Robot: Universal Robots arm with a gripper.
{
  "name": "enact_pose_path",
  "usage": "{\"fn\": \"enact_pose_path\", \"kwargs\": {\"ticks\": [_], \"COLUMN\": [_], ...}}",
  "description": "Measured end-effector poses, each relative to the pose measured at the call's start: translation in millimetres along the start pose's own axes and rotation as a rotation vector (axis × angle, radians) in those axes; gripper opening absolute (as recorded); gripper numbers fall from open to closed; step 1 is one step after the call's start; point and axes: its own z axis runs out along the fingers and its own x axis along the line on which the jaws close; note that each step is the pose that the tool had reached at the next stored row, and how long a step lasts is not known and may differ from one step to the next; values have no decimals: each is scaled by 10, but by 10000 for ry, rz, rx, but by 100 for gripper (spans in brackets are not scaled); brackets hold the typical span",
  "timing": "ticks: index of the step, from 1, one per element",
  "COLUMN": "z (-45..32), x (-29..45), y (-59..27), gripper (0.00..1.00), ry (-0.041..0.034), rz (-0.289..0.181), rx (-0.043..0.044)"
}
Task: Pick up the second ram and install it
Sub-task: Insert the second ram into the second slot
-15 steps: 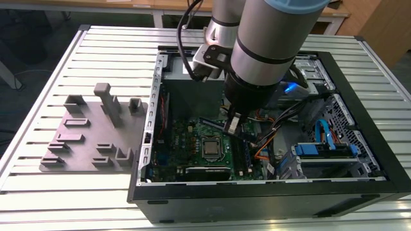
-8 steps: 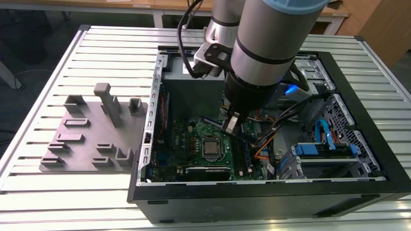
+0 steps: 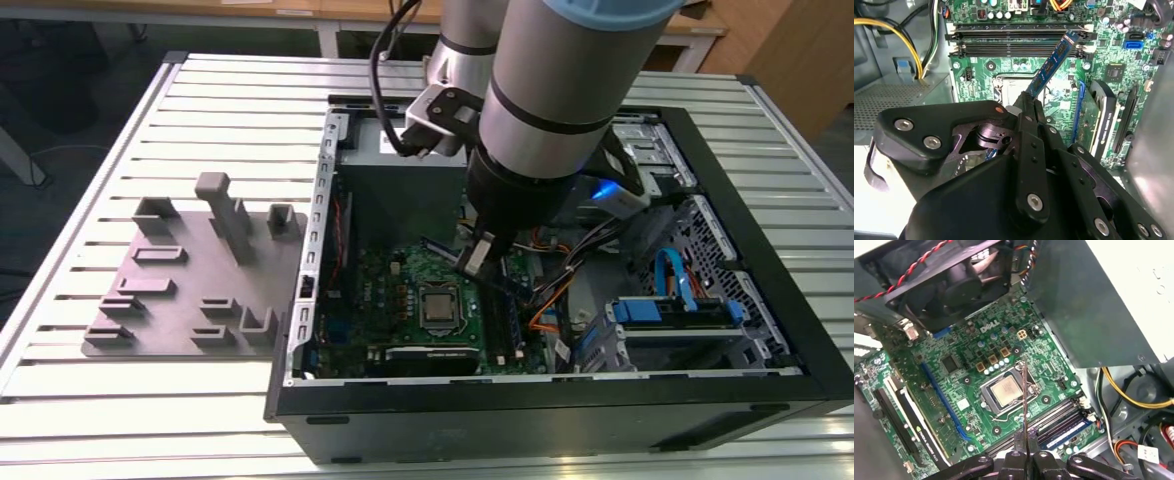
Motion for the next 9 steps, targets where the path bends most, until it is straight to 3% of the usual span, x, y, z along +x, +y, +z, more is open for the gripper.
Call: {"fn": "enact_pose_path", "kwargs": {"ticks": [9], "z": [2], "x": [0], "y": [0], "gripper": [13], "ry": [-62], "rz": [861], "rx": [59]}}
